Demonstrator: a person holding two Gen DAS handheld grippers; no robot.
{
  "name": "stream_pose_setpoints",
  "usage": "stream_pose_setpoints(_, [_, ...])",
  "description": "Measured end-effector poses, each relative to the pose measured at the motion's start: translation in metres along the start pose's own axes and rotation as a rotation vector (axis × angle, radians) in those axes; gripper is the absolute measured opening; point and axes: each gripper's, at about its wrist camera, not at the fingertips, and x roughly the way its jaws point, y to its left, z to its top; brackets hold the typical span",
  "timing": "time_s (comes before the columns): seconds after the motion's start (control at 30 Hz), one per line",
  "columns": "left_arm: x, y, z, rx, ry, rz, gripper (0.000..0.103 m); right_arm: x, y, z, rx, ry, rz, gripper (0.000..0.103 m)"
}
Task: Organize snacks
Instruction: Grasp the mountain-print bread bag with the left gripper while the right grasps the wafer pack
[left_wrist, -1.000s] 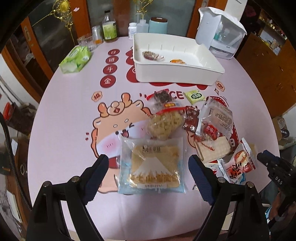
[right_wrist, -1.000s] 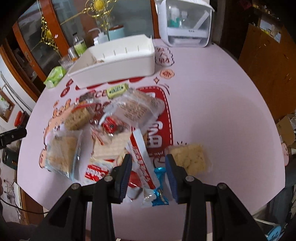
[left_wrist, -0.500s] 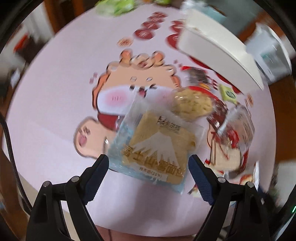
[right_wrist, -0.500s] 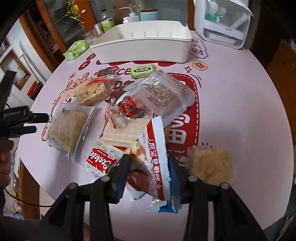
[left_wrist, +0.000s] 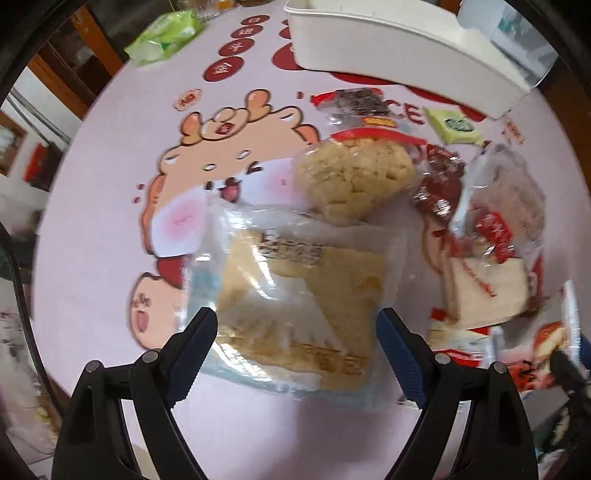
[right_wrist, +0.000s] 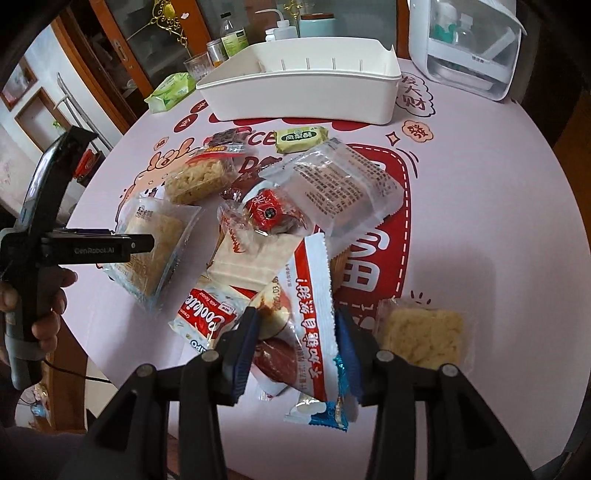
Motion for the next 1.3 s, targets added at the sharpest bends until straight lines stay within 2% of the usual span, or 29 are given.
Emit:
stream_pose_setpoints(0.1, [0.005, 0.012, 0.000, -0.109, 0.065, -0.070, 0.087, 0.000, -0.003, 0.000, 0.003, 0.000, 0.014, 0.042])
stream_pose_setpoints(0.2, [0.009, 0.021, -0.005, -0.233, 0.109, -0.092, 0.087, 0.001, -0.005, 0.001, 0.006, 0.001, 0.027, 0.042])
stream_pose_setpoints(0.3, [0.013, 0.026, -0.010, -0.303, 0.148, -0.146, 0.087, 0.001, -0.006, 0.002, 0.007, 0.001, 0.039, 0.042])
stream_pose_setpoints(0.53, [0.021, 0.026, -0.030, -0.363, 0.204, -0.150, 0.087, 0.002, -0.008, 0.003, -0.003, 0.002, 0.060, 0.043])
stream_pose_setpoints(0.7, [0.039, 0.027, -0.054, -0.411, 0.262, -0.216, 0.088, 0.003, -0.009, 0.005, -0.016, 0.005, 0.071, 0.043])
stream_pose_setpoints(0.83, [0.043, 0.020, -0.059, -0.424, 0.243, -0.217, 0.100, 0.004, -0.008, 0.006, -0.022, 0.005, 0.077, 0.042])
stream_pose_setpoints(0.97, [0.048, 0.017, -0.046, -0.475, 0.245, -0.218, 0.100, 0.004, -0.008, 0.006, -0.030, 0.005, 0.080, 0.042])
stream_pose_setpoints(1.1, [0.047, 0.039, -0.046, -0.582, 0.235, -0.212, 0.100, 0.004, -0.009, 0.005, -0.028, 0.003, 0.086, 0.042])
stream_pose_setpoints(1.3, [0.052, 0.052, -0.037, -0.667, 0.244, -0.216, 0.102, 0.005, -0.010, 0.006, -0.030, 0.002, 0.088, 0.042])
